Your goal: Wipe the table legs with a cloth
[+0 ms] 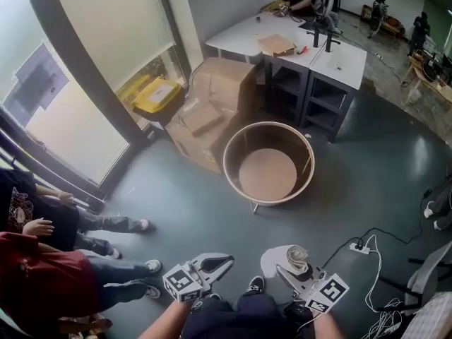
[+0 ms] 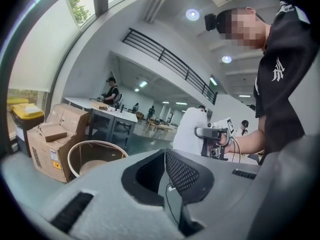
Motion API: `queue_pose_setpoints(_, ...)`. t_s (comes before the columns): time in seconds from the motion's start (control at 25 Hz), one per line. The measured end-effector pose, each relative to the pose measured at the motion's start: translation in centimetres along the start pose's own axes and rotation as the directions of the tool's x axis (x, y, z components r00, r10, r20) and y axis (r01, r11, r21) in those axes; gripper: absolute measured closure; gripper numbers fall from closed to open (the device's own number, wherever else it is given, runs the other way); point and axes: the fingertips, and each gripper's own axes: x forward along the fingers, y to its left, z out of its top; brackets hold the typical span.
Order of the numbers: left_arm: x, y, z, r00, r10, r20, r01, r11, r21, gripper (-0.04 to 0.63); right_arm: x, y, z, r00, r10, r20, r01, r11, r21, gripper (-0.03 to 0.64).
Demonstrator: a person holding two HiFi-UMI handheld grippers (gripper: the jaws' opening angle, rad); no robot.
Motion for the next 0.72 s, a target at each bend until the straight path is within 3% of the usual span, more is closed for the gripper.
queue_pose_setpoints(0.4, 1.9, 3.8, 1.7, 1.000, -0.001, 0.012, 0.002, 1.000, -0.013, 0.588, 3.6, -2.9, 1.3, 1.000, 0.019, -0.020, -0.019, 1.000, 0.000, 0.543)
queue_pose_setpoints(0.72, 0.5, 2.0, 1.6, 0.995, -0.091, 0.026, 0.091, 0.996, 0.017, 0.589, 4.3, 0.4, 1.2, 0.993, 0.112, -0.032, -0.112, 0.994, 0.006, 0.543)
